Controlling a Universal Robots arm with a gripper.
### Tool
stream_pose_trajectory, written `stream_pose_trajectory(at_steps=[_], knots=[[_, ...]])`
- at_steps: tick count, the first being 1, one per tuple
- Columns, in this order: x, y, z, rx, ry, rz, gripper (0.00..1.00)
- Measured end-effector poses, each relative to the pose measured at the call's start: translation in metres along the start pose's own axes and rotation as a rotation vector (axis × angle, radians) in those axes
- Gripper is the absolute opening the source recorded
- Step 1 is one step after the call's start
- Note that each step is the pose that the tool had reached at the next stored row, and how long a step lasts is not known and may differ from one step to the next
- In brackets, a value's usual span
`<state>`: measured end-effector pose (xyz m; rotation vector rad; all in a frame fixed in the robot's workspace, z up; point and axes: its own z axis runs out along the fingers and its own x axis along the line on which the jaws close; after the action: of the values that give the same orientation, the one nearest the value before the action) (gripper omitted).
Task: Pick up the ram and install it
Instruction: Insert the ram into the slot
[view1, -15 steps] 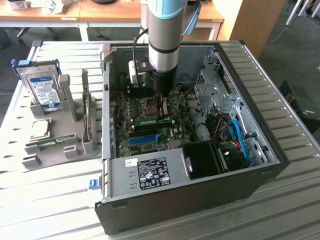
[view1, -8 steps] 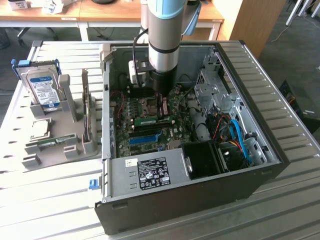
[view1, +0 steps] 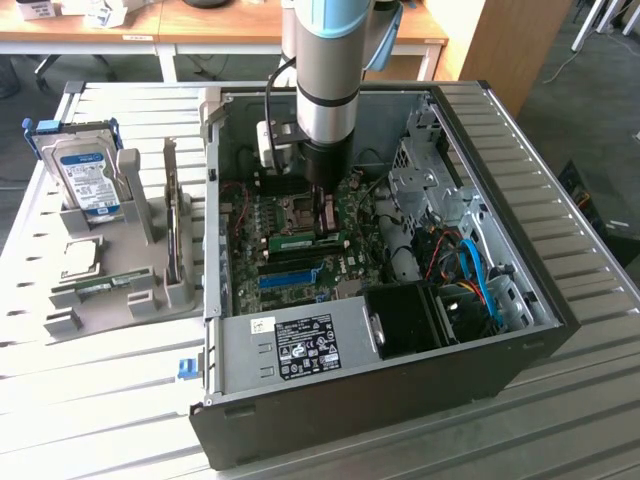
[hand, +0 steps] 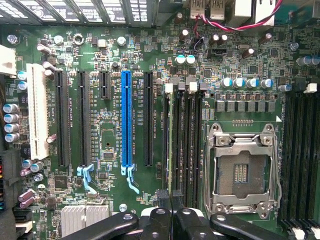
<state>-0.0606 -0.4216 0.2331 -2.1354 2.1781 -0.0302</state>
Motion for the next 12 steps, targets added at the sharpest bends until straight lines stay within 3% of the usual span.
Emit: stream_pose_trajectory(at_steps=[12], knots=[[0.0001, 0.0001, 0.0003, 0.0, -0.0012, 0.0, 0.12]])
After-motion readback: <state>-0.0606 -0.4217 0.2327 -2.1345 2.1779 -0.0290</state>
